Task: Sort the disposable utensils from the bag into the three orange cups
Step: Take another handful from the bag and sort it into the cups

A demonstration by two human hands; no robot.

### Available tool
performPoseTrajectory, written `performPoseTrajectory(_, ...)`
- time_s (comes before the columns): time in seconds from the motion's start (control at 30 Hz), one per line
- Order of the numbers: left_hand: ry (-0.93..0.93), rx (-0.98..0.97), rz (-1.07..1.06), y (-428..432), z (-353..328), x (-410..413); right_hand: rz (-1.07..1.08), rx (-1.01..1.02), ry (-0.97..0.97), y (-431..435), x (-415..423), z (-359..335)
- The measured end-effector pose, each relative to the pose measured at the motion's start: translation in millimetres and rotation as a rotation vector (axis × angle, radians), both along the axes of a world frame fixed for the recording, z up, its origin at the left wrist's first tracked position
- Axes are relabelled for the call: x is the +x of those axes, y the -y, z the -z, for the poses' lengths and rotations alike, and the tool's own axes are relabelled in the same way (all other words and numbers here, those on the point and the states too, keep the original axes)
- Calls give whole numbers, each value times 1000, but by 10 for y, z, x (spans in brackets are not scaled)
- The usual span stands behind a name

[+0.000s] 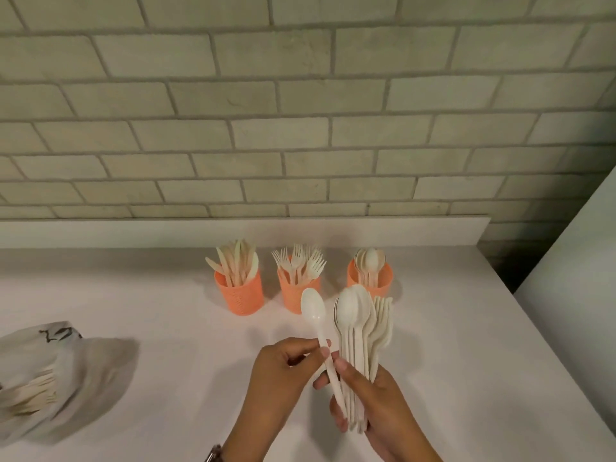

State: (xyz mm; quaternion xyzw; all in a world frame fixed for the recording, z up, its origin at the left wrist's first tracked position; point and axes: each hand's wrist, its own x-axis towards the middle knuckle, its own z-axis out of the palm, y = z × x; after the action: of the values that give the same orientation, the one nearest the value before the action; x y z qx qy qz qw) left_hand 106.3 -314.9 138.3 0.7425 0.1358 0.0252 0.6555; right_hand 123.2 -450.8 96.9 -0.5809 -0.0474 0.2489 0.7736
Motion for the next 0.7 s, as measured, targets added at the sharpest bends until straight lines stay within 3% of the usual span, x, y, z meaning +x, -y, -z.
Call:
performPoseTrajectory(0.33, -52, 127, 10, -54, 31, 31, -67, -127, 110, -90, 56, -138)
performPoseTrajectory(0.57, -109, -38, 77, -241, -5, 58, -132, -80, 97, -168, 21, -113)
performPoseTrajectory(0.7, -97, -24, 49, -232, -1, 65, -91, -80, 79, -180, 9, -139)
